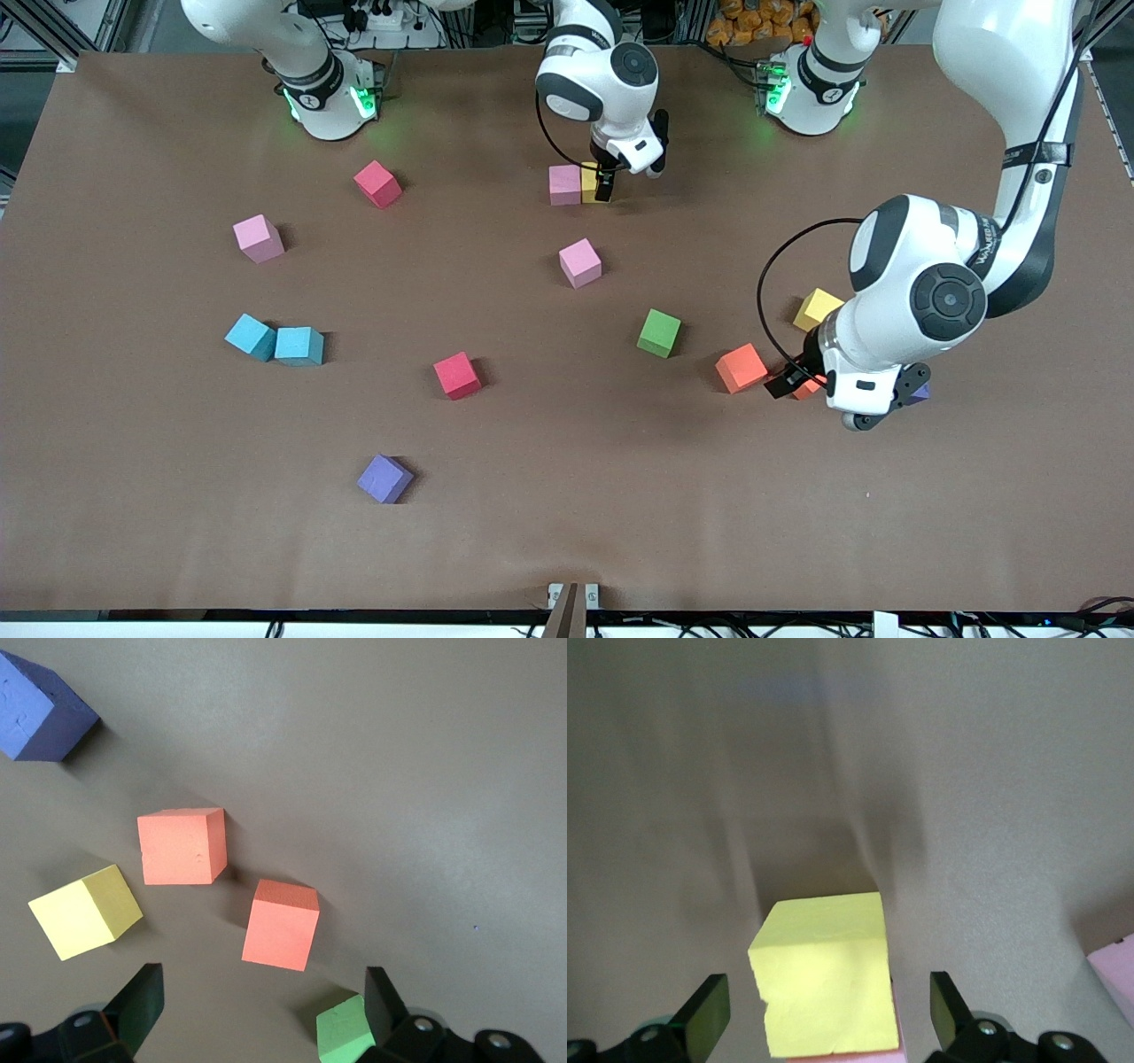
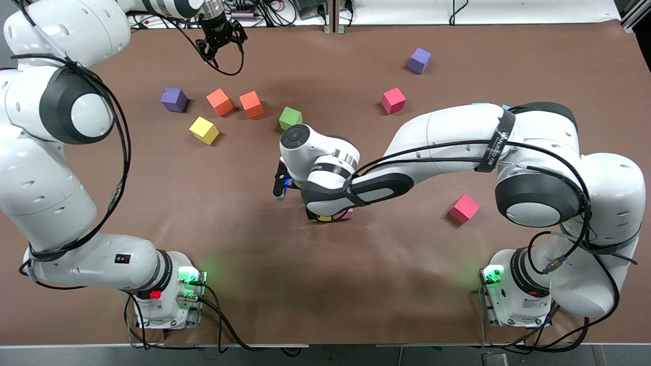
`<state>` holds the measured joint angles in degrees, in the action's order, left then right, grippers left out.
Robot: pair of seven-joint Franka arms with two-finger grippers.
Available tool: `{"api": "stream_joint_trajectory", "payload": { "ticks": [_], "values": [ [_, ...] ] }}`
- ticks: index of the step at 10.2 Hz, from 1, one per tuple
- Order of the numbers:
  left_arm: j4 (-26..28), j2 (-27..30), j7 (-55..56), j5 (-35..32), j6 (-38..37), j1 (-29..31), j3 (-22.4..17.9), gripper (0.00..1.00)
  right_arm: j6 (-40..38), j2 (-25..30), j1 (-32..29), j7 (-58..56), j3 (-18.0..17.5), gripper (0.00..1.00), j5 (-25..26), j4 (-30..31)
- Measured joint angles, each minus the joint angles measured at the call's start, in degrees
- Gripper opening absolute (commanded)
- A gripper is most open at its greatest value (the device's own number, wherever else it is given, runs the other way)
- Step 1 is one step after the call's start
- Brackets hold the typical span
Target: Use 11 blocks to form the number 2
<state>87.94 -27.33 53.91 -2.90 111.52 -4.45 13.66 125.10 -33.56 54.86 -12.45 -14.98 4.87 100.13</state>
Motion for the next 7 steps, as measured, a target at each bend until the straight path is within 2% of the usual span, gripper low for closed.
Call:
{"api": "stream_joint_trajectory", "payload": {
  "ticks": [5, 7],
  "values": [
    [-0.6, 0.0, -4.9, 0.0, 0.0, -0.1, -0.2, 1.0, -0.1, 3.1, -6.4, 1.0, 0.1, 1.0, -2.0, -2.2],
    [-0.7, 0.0, -5.0, 0.0, -0.1, -0.4, -0.1, 1.0, -0.1, 3.4, -9.3, 6.1, 0.2, 1.0, -2.3, -3.4]
  ]
}}
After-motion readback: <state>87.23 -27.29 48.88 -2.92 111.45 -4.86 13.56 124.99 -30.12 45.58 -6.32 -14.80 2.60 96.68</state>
